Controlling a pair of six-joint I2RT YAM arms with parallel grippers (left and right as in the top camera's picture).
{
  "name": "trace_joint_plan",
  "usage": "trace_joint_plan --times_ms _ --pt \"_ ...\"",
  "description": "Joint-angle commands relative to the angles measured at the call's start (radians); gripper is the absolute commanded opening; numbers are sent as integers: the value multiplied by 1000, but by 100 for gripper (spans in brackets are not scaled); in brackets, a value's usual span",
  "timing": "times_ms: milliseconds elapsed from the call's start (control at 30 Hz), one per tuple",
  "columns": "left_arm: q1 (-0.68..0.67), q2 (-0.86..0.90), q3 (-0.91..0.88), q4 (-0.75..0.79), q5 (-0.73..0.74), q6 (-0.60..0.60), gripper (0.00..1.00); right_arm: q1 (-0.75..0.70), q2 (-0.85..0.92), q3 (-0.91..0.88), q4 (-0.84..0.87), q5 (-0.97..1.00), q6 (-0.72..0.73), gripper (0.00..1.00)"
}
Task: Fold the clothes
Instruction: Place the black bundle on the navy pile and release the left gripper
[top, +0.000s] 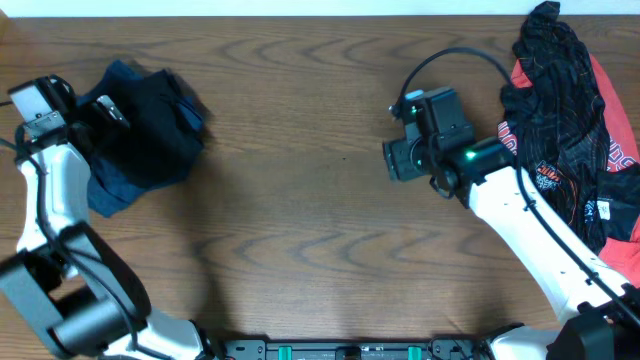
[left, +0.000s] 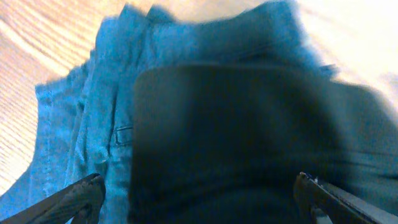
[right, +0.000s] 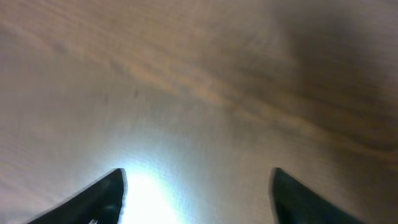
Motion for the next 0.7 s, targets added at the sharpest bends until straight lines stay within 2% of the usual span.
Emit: trace_joint_plan --times_ms 0,33,100,233,367,533,667 --pt "-49 -140 26 -24 60 -7 98 -76 -49 13 46 12 94 86" --pt "-74 -169 26 -41 69 4 98 -103 -55 14 67 -4 98 87" --pt "-137 -210 26 -81 74 38 98 -153 -62 14 109 -45 97 99" --pt "-282 -246 26 -216 74 118 98 -228 -65 14 156 -56 92 99" --pt "-411 -265 26 -431 70 153 98 -295 -84 14 101 -53 75 99" --pt "-462 -380 24 -600 70 141 98 -378 -215 14 0 -54 116 99" --pt "-462 -569 -13 -610 70 137 98 -409 -383 2 -72 -45 112 99"
